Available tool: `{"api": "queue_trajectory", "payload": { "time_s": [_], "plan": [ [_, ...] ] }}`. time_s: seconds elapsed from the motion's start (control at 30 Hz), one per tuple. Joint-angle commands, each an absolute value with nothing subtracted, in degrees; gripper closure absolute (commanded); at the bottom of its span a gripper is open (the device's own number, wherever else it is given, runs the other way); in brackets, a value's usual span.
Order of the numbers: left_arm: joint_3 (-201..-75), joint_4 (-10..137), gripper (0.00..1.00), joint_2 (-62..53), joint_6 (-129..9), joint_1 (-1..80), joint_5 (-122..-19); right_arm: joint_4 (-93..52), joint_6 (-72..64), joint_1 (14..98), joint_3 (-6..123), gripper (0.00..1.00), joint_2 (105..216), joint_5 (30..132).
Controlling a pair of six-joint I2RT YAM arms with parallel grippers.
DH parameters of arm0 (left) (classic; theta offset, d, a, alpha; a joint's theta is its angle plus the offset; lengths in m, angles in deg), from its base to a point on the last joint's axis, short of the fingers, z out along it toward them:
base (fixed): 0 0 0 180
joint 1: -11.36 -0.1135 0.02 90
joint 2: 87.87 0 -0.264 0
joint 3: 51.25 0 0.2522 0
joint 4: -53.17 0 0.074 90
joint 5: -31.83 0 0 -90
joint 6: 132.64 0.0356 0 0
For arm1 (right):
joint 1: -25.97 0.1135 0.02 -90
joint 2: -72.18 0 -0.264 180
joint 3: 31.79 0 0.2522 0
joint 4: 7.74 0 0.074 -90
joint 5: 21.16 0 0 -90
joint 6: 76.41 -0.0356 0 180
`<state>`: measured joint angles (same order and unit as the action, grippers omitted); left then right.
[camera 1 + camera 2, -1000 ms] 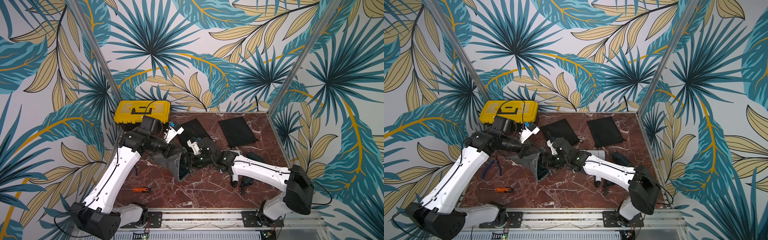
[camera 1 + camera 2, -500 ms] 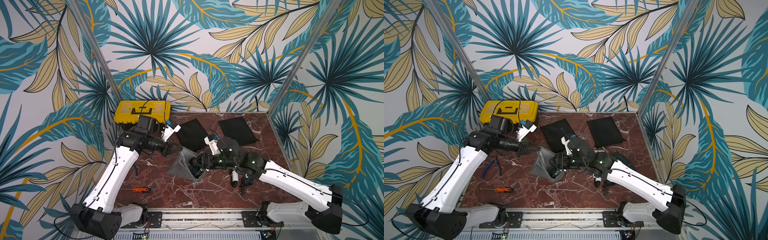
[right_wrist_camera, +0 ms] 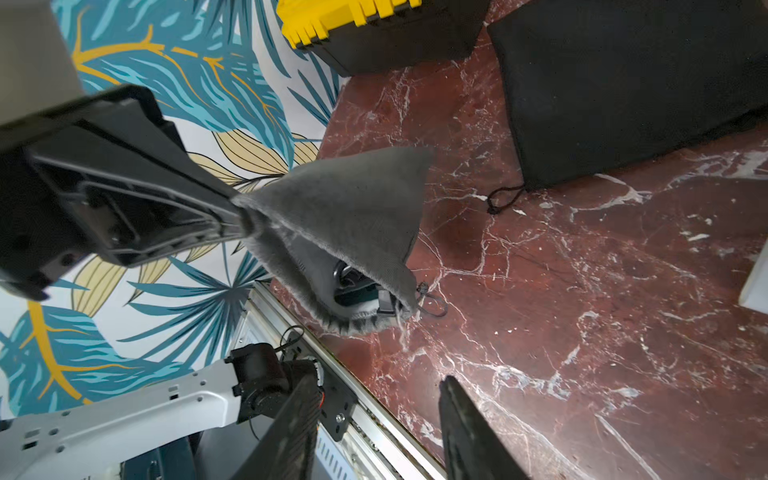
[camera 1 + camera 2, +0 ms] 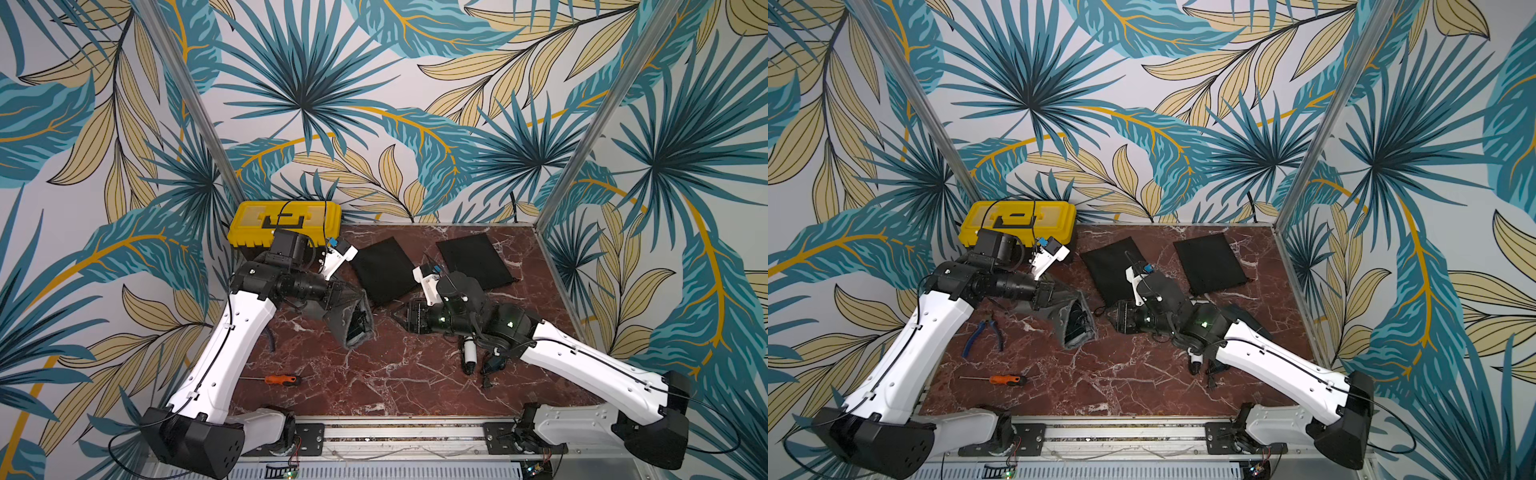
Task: Pack away hair dryers
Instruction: Place the hair dryer in the drawstring bag.
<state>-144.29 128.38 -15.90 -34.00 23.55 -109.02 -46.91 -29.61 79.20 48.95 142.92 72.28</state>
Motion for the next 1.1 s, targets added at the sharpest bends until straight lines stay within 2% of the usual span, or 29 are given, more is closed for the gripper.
{"api": "queue_trajectory", "payload": {
  "time_s": [0.0,0.13,0.33,0.8,1.07],
  "plan": [
    [-147.30,126.30,1.00,-16.24,-34.80,22.42,-113.06,-43.29,-30.57,79.27,45.94,0.55,143.43,72.85],
    [-147.97,126.26,1.00,-15.89,-35.08,22.01,-113.84,-40.83,-31.28,79.37,42.95,0.55,142.69,73.04],
    [-147.80,126.30,1.00,-15.73,-35.25,22.02,-115.91,-45.66,-28.44,79.54,43.67,0.52,142.05,67.53],
    [-147.52,125.70,1.00,-15.98,-35.77,21.38,-116.68,-42.01,-26.17,79.94,47.12,0.49,148.14,72.15],
    [-147.54,125.62,1.00,-16.14,-36.22,20.90,-118.30,-43.25,-23.88,80.12,48.66,0.49,149.89,70.34]
  ]
}}
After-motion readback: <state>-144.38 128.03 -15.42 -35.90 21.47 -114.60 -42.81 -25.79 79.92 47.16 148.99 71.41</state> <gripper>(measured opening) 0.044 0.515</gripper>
